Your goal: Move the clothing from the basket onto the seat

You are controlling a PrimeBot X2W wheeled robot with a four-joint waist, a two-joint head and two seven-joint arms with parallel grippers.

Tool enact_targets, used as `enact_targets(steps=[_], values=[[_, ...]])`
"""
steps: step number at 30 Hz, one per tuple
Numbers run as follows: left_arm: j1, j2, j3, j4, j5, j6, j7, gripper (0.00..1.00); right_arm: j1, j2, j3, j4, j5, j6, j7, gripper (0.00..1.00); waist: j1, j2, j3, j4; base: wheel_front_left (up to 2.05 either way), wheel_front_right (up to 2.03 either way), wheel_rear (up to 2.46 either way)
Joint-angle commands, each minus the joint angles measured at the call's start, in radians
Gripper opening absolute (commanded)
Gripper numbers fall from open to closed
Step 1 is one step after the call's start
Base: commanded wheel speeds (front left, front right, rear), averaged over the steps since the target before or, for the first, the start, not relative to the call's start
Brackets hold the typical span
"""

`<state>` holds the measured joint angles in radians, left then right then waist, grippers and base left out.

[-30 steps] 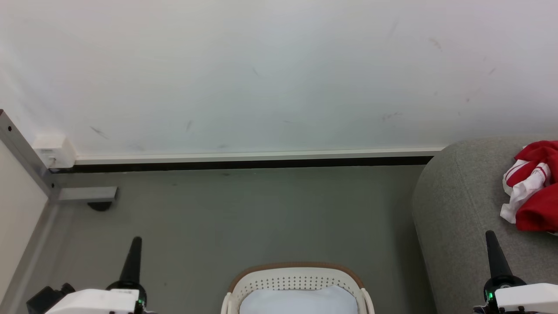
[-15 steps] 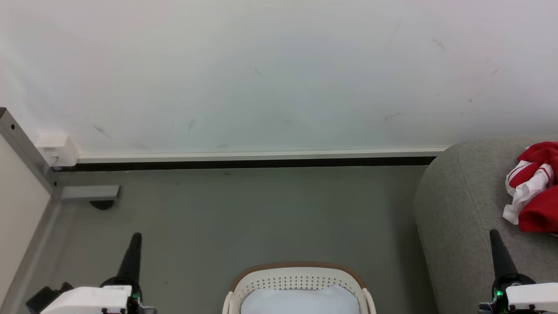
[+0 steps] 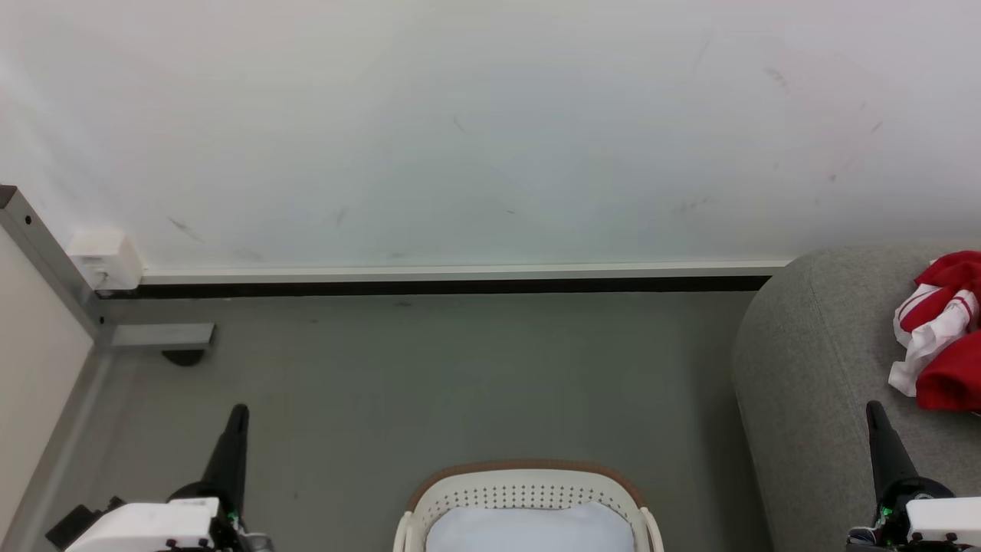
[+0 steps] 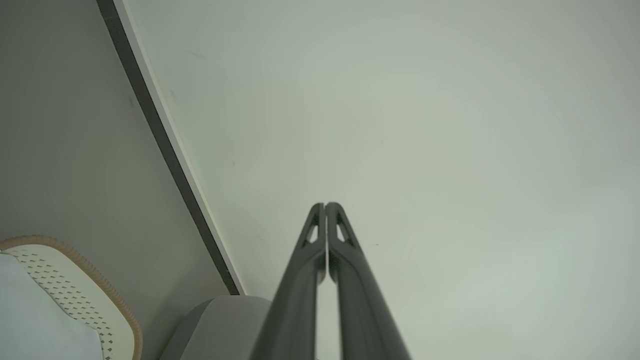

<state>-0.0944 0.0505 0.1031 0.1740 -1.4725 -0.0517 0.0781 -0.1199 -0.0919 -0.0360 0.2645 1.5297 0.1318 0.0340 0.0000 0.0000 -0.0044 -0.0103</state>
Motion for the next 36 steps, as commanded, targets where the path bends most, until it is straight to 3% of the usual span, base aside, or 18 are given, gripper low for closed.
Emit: enact_targets(steps=[1,20,36], values=[[-0.012,0.003,0.006,-0.010,-0.032,0.001,0.008,0.00,-0.013,-0.009,-0.003,-0.005,0.030,-0.002,0.006,0.00,0.0000,0.0000,0.000,0.001,0.00,0.00,0.00],[-0.013,0.000,0.016,-0.022,-0.148,0.008,0.039,0.00,-0.012,-0.027,0.003,-0.010,0.160,-0.002,0.016,0.00,0.0000,0.0000,0.001,0.010,0.00,0.00,0.00],[-0.012,0.000,0.015,-0.022,-0.145,0.008,0.038,0.00,-0.010,-0.040,0.021,-0.013,0.176,-0.002,0.001,0.00,0.0000,0.0000,0.002,0.010,0.00,0.00,0.00]])
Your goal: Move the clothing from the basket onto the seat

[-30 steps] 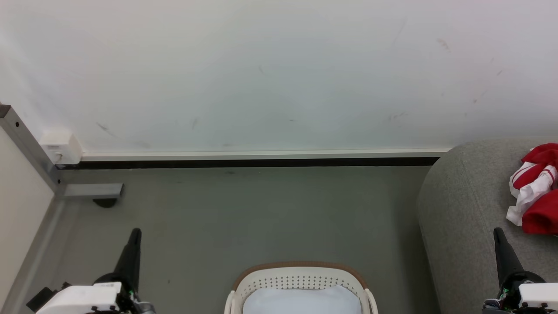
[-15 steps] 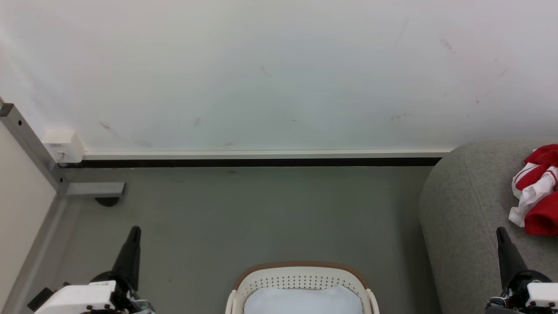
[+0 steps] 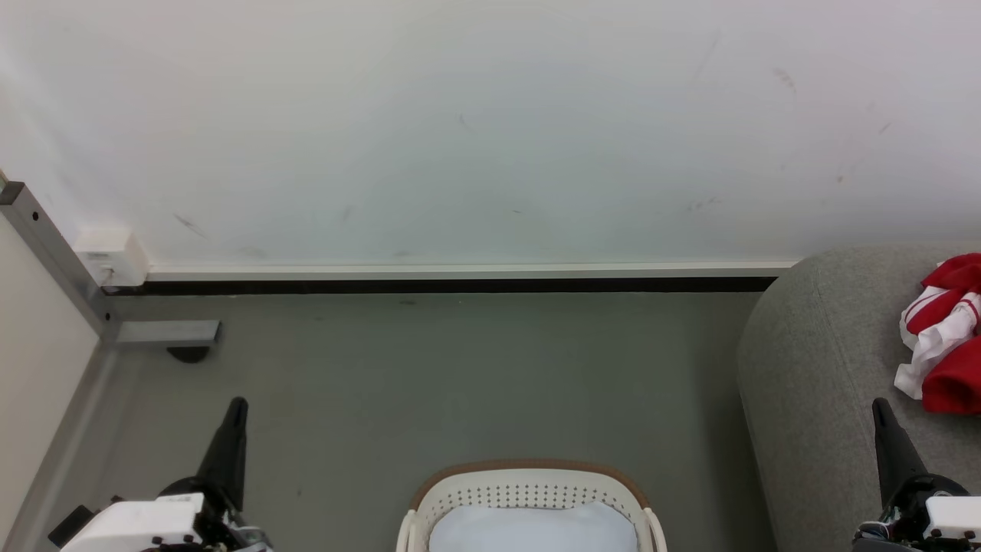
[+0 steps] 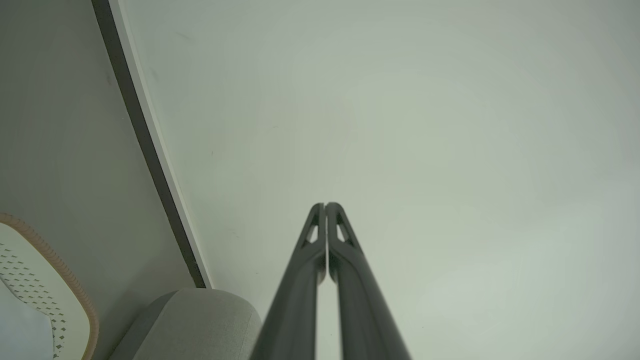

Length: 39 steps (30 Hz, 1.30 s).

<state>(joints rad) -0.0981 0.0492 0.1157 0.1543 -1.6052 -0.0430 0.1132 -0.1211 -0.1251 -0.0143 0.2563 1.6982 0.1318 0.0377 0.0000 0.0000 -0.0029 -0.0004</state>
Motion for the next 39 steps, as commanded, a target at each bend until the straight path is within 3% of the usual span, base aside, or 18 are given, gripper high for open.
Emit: enact_targets(steps=[1,39], values=[[-0.009,0.002,0.003,-0.002,-0.013,-0.001,0.003,0.00,-0.008,-0.008,0.001,-0.005,0.009,-0.002,-0.004,0.00,0.0000,0.0000,0.000,0.000,0.00,0.00,0.00],[-0.008,0.002,0.003,-0.003,-0.013,-0.001,0.003,0.00,-0.004,-0.050,0.055,-0.014,0.055,-0.002,-0.046,0.00,0.0000,0.0000,0.000,0.000,0.00,0.00,0.00]])
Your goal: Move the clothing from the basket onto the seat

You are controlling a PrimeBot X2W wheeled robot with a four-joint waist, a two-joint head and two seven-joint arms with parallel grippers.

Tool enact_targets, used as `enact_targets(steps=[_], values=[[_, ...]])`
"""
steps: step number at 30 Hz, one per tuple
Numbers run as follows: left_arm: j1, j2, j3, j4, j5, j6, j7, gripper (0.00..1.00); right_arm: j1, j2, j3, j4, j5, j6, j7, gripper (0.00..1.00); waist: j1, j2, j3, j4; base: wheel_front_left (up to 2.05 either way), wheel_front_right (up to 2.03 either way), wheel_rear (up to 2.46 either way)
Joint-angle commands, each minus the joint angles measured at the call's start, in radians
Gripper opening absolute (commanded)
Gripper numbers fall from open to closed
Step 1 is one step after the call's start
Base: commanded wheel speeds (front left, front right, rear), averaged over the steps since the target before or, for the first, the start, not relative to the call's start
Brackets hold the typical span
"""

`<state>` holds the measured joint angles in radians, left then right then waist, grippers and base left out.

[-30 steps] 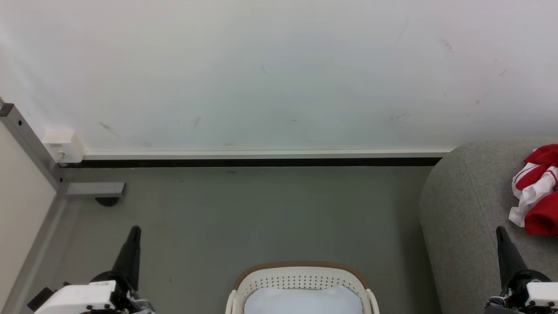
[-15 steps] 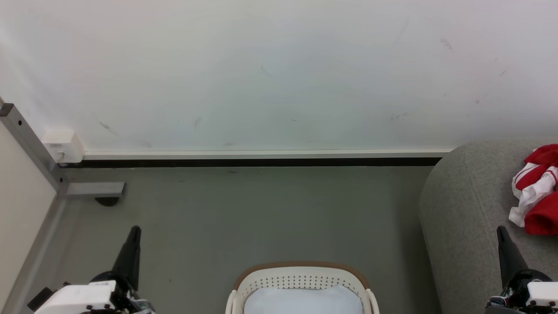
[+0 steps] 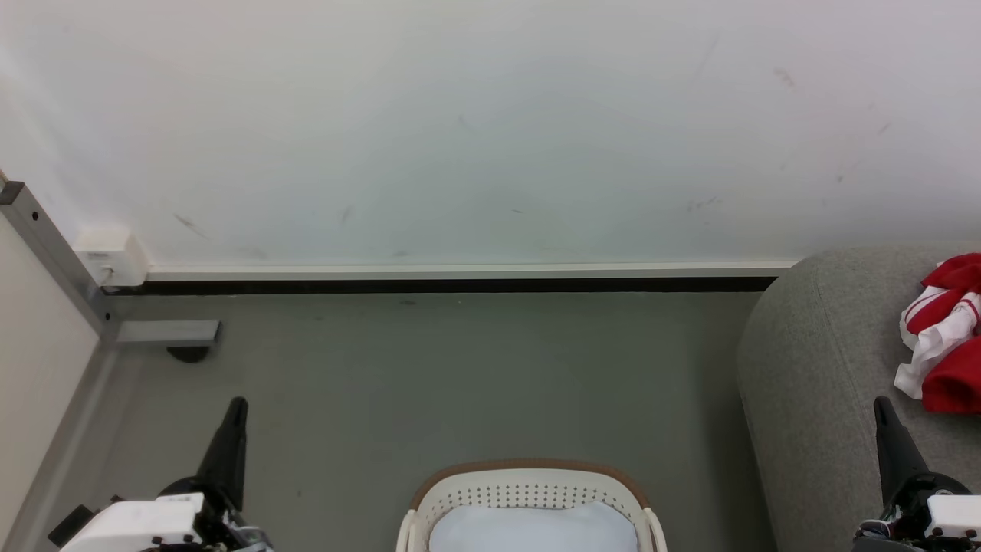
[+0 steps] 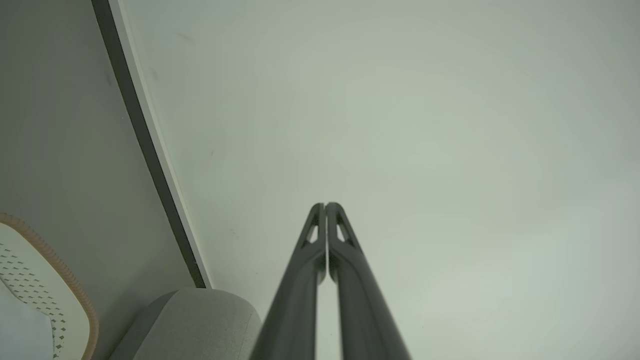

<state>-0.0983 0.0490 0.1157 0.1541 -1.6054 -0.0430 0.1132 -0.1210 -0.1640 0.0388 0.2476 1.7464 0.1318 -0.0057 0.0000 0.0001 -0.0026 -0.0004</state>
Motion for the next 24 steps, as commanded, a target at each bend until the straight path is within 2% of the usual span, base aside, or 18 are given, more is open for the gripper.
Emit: enact_targets(steps=[1,24], values=[[-0.008,0.002,0.003,-0.003,-0.013,-0.001,0.003,0.00,-0.004,-0.012,0.004,-0.006,0.007,-0.002,-0.004,0.00,0.0000,-0.0001,0.000,0.000,0.00,0.00,0.00],[-0.008,0.002,0.003,-0.003,-0.013,-0.001,0.003,0.00,-0.003,-0.040,0.041,-0.013,0.041,-0.002,-0.035,0.00,0.0000,-0.0001,0.000,0.000,0.00,0.00,0.00]])
